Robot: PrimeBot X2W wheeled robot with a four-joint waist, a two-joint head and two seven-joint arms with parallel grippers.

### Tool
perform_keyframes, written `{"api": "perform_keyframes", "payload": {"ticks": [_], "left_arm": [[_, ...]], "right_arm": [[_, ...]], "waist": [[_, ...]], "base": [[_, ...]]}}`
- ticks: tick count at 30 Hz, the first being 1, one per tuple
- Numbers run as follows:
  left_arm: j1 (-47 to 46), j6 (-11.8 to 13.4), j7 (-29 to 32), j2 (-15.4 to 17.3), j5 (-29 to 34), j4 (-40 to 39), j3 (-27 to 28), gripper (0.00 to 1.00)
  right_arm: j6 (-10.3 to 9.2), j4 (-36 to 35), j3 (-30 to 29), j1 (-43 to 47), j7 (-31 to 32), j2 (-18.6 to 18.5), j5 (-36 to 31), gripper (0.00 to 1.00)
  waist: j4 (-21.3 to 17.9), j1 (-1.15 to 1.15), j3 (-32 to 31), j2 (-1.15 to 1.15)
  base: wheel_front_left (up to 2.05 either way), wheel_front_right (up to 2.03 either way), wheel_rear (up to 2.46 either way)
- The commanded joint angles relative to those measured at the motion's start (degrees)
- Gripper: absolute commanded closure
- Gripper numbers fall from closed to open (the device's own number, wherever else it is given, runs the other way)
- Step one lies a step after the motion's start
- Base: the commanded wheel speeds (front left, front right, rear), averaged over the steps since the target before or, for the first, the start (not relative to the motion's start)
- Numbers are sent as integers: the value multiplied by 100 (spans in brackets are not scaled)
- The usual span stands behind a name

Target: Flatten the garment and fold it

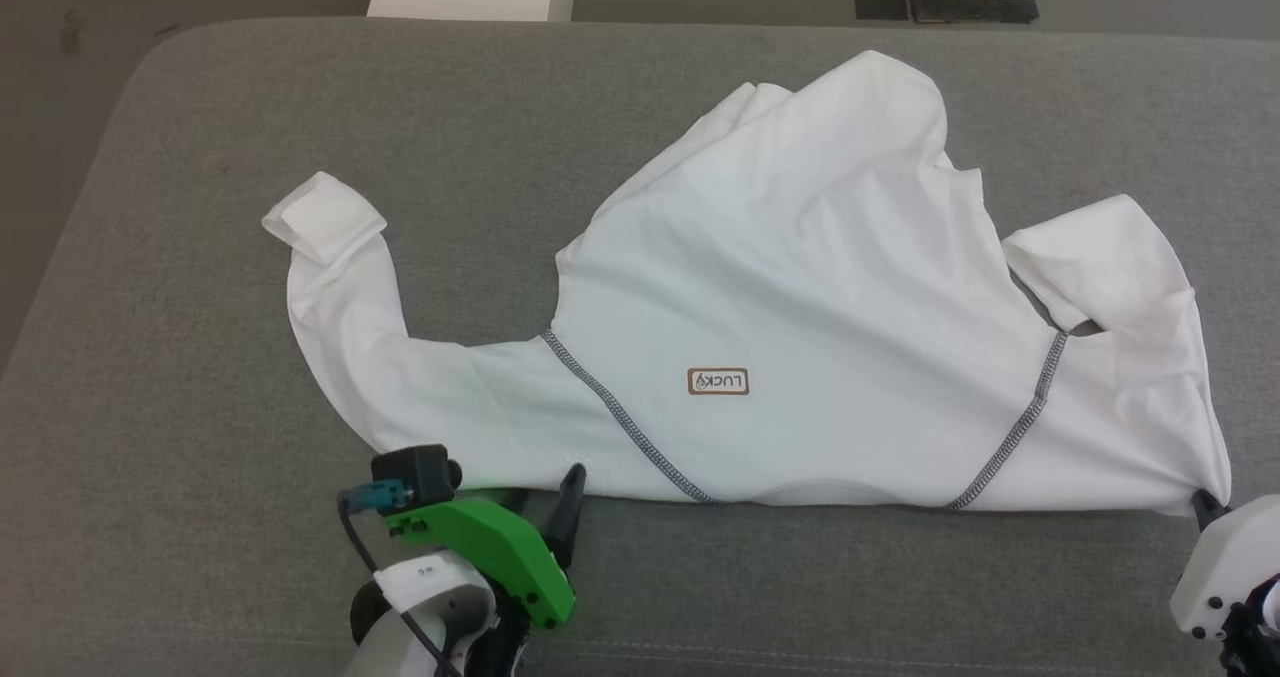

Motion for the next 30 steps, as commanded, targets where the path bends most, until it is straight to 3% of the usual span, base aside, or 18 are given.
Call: {"api": "perform_keyframes", "payload": {"ticks": [1, 9, 11, 12, 16, 22, 30], "left_arm": [[-158, 52, -41, -8, -115, 102, -74, 0], [-460, 419, 324, -9, -21, 742, -451, 0], [-478, 398, 322, -8, -11, 747, -484, 85], [-478, 387, 290, 0, -10, 735, -481, 100], [-426, 324, 30, 73, -35, 483, -384, 100], [-110, 74, -135, 129, -514, -742, -50, 100], [-375, 42, 808, 734, -1002, -2961, 260, 100]], "right_arm": [[-10, -21, 16, -21, -38, -9, 43, 100], [-10, 46, 144, -111, -123, -9, 113, 100], [-10, 62, 158, -121, -148, -9, 133, 100], [-10, 70, 162, -123, -159, -9, 140, 100], [-10, 60, 159, -124, -225, -9, 198, 100], [-10, -376, 203, -82, -310, -9, 430, 100], [-10, -1749, 644, -529, 154, -20, 150, 100]], "waist": [[-56, 0, 55, 0], [-180, 0, 169, 0], [-189, 0, 180, 0], [-193, 0, 179, 0], [-185, 0, 132, 0], [-131, 0, -24, 0], [-115, 0, -128, 0]], "base": [[0, 0, 0], [0, 0, 0], [0, 0, 0], [0, 0, 0], [0, 0, 0], [0, 0, 0], [0, 0, 0]]}}
